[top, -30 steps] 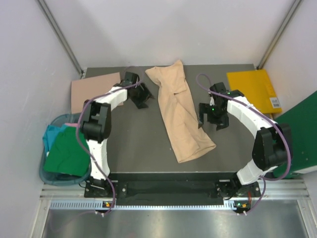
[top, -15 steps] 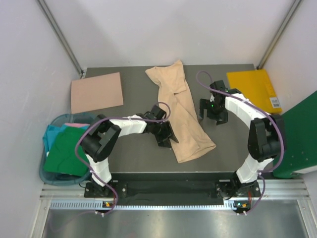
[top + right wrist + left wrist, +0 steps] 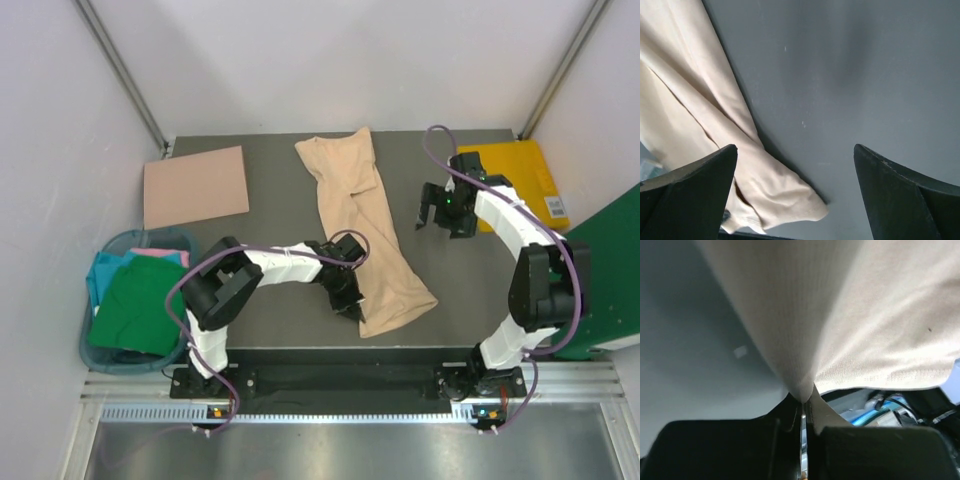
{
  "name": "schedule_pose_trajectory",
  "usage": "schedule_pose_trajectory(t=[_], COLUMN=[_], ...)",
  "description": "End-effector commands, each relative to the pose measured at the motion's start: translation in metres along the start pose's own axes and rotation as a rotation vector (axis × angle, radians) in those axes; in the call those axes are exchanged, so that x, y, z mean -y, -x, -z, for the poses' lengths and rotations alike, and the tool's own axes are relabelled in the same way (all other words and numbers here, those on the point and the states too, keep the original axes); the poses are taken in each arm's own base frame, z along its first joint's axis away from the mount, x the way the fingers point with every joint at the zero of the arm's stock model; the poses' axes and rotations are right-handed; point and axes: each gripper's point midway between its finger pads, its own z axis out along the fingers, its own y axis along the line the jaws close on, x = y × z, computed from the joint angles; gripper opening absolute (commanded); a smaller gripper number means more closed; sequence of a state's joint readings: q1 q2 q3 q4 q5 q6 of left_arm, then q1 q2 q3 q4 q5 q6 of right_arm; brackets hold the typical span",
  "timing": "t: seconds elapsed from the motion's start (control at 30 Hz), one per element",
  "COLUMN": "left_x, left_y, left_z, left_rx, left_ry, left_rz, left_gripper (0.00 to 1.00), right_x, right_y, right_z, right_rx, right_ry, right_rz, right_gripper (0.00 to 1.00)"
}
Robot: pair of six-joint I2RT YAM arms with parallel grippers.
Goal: Fold and stack the t-shirts
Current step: Rotate the tshirt 90 degrees
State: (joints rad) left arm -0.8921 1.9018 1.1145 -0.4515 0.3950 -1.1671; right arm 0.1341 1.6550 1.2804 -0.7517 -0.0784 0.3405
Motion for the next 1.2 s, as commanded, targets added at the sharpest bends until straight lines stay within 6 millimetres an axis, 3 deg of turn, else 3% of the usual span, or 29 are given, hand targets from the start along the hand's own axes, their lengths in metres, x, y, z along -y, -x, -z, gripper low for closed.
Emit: schedule_pose_trajectory(t=[0.0, 0.1, 0.27, 0.33, 0.4, 0.47, 0.63, 0.73, 0.87, 1.03, 1.17], left_x=[-0.081, -0.113, -0.140, -0.134, -0.129, -0.122, -0.103, -0.079, -0.049, -0.046, -0.035], left_y=[-0.009, -0.018, -0.026, -0.023, -0.016, -0.011, -0.003, -0.003, -0.016, -0.020, -0.019], left_z=[0.026, 0.044, 0.067, 0.072, 0.081, 0.098, 0.128, 0.135, 0.128, 0.104, 0.086], left_rx=[0.057, 0.060, 0.082, 0.099, 0.153, 0.212, 0.312, 0.347, 0.332, 0.319, 0.313], left_ry=[0.326, 0.401, 0.447, 0.409, 0.396, 0.379, 0.326, 0.220, 0.160, 0.331, 0.355], left_rz=[0.060, 0.086, 0.072, 0.022, -0.006, -0.030, -0.080, -0.151, -0.335, -0.497, -0.532], left_gripper=[0.00, 0.00, 0.03, 0.27, 0.78, 0.92, 0.93, 0.90, 0.87, 0.86, 0.86], right_x=[-0.003, -0.005, -0.001, -0.004, -0.005, -0.008, -0.021, -0.023, -0.027, -0.031, -0.032], right_y=[-0.014, -0.030, -0.056, -0.068, -0.082, -0.102, -0.156, -0.178, -0.188, -0.184, -0.179], right_z=[0.011, 0.008, 0.009, 0.011, 0.015, 0.019, 0.024, 0.026, 0.030, 0.032, 0.032], right_rx=[0.017, -0.014, -0.062, -0.089, -0.110, -0.136, -0.222, -0.250, -0.244, -0.229, -0.215], right_ry=[0.052, 0.078, 0.087, 0.099, 0.114, 0.134, 0.218, 0.236, 0.275, 0.281, 0.276], right_rz=[0.007, 0.004, 0.028, 0.045, 0.063, 0.084, 0.101, 0.100, 0.072, 0.066, 0.070], right_gripper=[1.00, 1.00, 1.00, 1.00, 1.00, 1.00, 1.00, 1.00, 0.99, 0.99, 0.99])
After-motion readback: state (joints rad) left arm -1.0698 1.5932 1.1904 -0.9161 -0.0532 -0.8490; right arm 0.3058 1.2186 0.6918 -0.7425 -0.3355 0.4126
